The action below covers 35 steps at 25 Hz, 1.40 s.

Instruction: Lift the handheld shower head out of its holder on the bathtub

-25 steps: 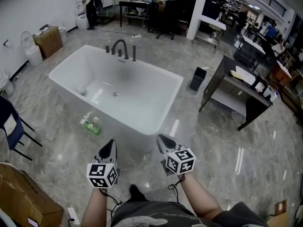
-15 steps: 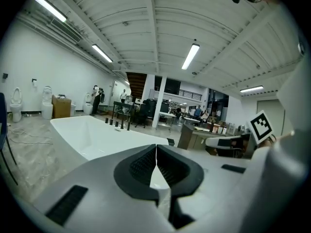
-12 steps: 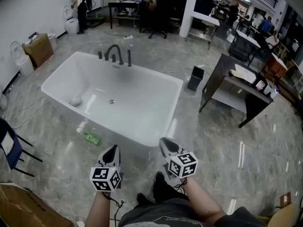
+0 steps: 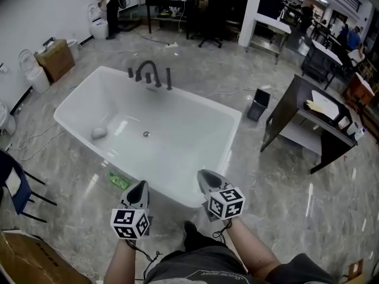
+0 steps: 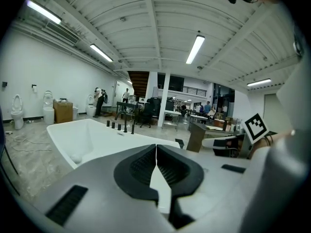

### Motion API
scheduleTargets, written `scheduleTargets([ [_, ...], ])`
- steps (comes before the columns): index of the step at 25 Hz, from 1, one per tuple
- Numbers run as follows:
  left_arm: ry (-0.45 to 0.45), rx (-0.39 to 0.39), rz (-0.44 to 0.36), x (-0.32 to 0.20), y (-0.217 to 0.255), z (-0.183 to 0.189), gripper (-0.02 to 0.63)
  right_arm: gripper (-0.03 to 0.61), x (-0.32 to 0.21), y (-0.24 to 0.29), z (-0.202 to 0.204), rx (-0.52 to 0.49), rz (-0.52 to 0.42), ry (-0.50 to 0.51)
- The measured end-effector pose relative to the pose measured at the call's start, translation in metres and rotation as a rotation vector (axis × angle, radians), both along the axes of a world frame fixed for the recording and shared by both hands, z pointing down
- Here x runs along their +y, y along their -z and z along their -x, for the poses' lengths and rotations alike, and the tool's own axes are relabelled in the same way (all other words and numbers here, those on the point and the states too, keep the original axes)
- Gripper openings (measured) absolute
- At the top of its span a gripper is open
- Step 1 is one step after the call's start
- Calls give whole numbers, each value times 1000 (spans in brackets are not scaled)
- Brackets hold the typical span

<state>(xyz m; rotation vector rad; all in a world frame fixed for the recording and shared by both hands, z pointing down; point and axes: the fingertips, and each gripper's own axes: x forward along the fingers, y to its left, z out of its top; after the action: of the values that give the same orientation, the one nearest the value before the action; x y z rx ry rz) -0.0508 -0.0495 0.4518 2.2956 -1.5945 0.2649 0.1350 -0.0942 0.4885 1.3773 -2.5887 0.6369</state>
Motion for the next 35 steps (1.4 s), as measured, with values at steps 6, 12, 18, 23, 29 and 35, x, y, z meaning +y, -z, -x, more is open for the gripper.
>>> scheduleTargets([
  [6,46,-5,3,-71,0,0,15,35,-86,-2,3,19,-6,56],
  [12,57,-9,24,-117,-8,13,15,37,-141,-7,13,31,5,57],
  [18,27,-7,33,-179,-18,53,15,134,-200,-17,43,31,34,10],
  [23,-39,10,37,-256,-22,96,15,157,-261,-22,82,37,46,-76],
  [29,-110,5,45,-328,-31,139,15,179,-321,-32,122,45,71,-144],
  [35,-133,10,66,-389,-45,185,15,179,-387,-41,147,80,56,-225],
])
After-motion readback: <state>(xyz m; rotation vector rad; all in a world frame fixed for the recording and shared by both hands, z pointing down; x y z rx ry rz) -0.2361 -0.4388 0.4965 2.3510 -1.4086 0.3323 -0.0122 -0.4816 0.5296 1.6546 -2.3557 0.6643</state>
